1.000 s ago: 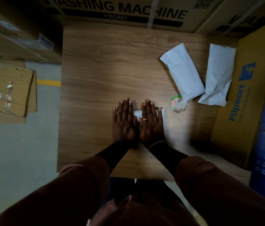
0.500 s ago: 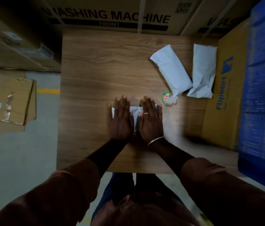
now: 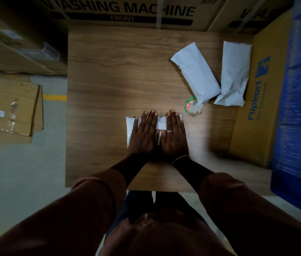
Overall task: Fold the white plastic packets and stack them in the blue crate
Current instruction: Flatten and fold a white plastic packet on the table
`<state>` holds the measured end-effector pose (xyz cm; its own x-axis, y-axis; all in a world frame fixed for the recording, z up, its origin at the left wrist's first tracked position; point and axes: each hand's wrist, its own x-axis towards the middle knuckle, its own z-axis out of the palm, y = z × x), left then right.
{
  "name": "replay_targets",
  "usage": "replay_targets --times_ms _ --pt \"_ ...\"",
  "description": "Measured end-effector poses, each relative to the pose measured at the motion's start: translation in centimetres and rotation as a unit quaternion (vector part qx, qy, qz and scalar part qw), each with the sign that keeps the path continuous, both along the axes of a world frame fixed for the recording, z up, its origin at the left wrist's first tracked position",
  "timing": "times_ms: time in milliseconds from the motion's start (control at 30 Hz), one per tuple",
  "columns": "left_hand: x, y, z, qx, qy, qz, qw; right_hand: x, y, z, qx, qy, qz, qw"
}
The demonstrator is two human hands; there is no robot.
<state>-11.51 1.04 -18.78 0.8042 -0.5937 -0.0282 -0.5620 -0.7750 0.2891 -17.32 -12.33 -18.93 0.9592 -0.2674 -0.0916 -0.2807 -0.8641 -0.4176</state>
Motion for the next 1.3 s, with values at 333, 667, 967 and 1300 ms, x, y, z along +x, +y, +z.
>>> replay_targets --times_ms 333,667,967,1300 --pt "0.2 0.1 -1.0 0.006 -0.010 0.000 1.000 0.1 -0.2 -1.0 0.004 -0.031 0.006 0.999" --pt "0.3 0.8 1.5 -0.037 0.022 0.065 0.997 0.4 0.9 1.8 -0.041 0.005 -0.014 0.999" --pt "1.7 2.5 0.0 -0.066 0.052 0.097 0.992 2.4 1.7 0.7 -0.091 0.048 0.037 0.994" --pt "1.8 2.9 -0.6 -0.124 0.047 0.094 0.987 2.6 2.1 0.3 -0.117 0.058 0.035 0.991"
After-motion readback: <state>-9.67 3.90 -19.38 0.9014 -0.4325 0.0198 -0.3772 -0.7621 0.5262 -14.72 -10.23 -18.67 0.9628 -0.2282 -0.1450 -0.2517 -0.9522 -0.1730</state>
